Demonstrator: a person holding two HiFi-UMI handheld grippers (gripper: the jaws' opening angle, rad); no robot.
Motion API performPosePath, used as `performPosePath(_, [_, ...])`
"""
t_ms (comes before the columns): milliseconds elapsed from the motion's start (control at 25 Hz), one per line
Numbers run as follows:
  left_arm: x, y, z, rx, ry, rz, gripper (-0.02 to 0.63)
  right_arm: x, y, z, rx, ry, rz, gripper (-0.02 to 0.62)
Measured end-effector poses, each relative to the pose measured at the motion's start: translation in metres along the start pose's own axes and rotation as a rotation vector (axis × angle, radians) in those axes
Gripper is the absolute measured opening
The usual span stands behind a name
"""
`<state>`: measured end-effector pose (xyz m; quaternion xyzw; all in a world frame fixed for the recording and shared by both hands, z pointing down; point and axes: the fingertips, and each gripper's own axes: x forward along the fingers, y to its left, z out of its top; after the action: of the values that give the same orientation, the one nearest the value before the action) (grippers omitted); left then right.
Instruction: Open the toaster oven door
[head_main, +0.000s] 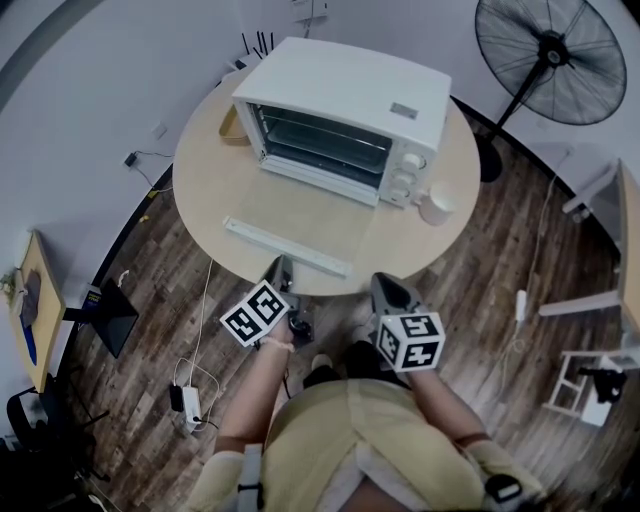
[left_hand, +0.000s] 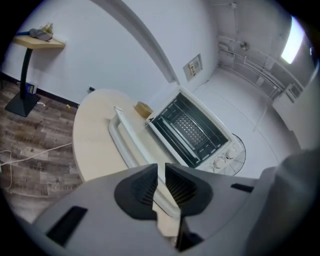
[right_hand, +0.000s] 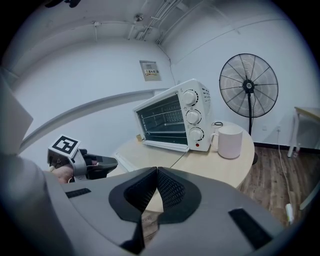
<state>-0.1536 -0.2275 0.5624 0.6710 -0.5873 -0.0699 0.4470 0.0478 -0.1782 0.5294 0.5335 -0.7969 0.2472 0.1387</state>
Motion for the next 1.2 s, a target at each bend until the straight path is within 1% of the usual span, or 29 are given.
performPosePath(120, [-0.009, -0.009, 0.006, 0.115, -0.024, -0.023, 0.041, -0.002, -0.002, 0.004, -0.002, -0.012, -0.003, 0.003])
performPosePath(320, [-0.029, -0.036, 0.019, 0.389, -0.089, -0.059, 0.034, -0.005, -0.003, 0.012, -0.001, -0.023, -0.004, 0.003])
performPosePath(480, [-0.043, -0.063, 0.022, 0.526, -0.113, -0.113, 0.026, -0.008, -0.004, 0.018, -0.003, -0.044, -0.001, 0.003])
performPosePath(600, [-0.051, -0.075, 0.022, 0.647, -0.119, -0.108, 0.023, -0.01, -0.002, 0.022, -0.01, -0.06, 0.005, 0.003])
performPosePath(640, [-0.052, -0.077, 0.022, 0.675, -0.118, -0.102, 0.023, -0.011, -0.001, 0.024, -0.014, -0.064, 0.006, 0.002])
performPosePath(680, [-0.053, -0.078, 0.022, 0.69, -0.117, -0.098, 0.023, -0.011, -0.001, 0.026, -0.017, -0.067, 0.008, 0.002])
performPosePath(1200, [-0.062, -0.074, 0.02, 0.755, -0.118, -0.054, 0.018, -0.008, -0.002, 0.035, -0.047, -0.085, 0.006, 0.002])
